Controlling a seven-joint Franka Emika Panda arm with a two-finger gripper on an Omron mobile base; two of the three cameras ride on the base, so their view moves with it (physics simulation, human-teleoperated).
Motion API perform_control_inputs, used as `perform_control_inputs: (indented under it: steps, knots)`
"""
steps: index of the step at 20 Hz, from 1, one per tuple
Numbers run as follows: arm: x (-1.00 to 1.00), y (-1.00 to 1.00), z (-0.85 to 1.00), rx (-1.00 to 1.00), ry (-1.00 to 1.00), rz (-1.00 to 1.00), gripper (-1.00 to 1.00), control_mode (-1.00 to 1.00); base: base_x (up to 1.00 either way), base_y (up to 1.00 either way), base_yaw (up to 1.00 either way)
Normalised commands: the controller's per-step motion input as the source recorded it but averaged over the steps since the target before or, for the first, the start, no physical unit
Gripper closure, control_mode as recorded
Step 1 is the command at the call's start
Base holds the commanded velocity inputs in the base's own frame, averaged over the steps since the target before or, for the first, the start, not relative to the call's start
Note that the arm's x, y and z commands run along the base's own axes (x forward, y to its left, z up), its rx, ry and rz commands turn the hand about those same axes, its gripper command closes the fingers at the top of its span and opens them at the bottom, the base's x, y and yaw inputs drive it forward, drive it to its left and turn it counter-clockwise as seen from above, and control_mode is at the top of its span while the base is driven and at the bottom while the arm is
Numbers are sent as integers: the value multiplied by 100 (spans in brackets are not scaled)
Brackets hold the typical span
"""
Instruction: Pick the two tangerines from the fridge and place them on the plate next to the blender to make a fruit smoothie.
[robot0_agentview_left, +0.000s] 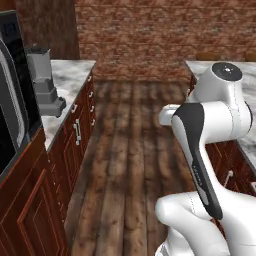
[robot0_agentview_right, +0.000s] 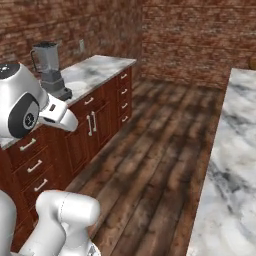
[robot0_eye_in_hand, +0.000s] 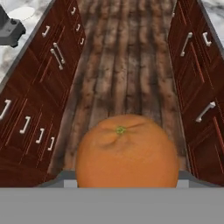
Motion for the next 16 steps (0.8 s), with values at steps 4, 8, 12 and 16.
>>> perform_control_inputs:
  steps: [4, 8, 12, 16]
  knots:
    - [0, 0, 0, 0, 0, 0, 100, 100, 100, -3, 0]
    - [0, 0, 0, 0, 0, 0, 100, 100, 100, 0, 0]
    - [0, 0, 0, 0, 0, 0, 100, 100, 100, 2, 0]
    - [0, 0, 0, 0, 0, 0, 100, 100, 100, 9, 0]
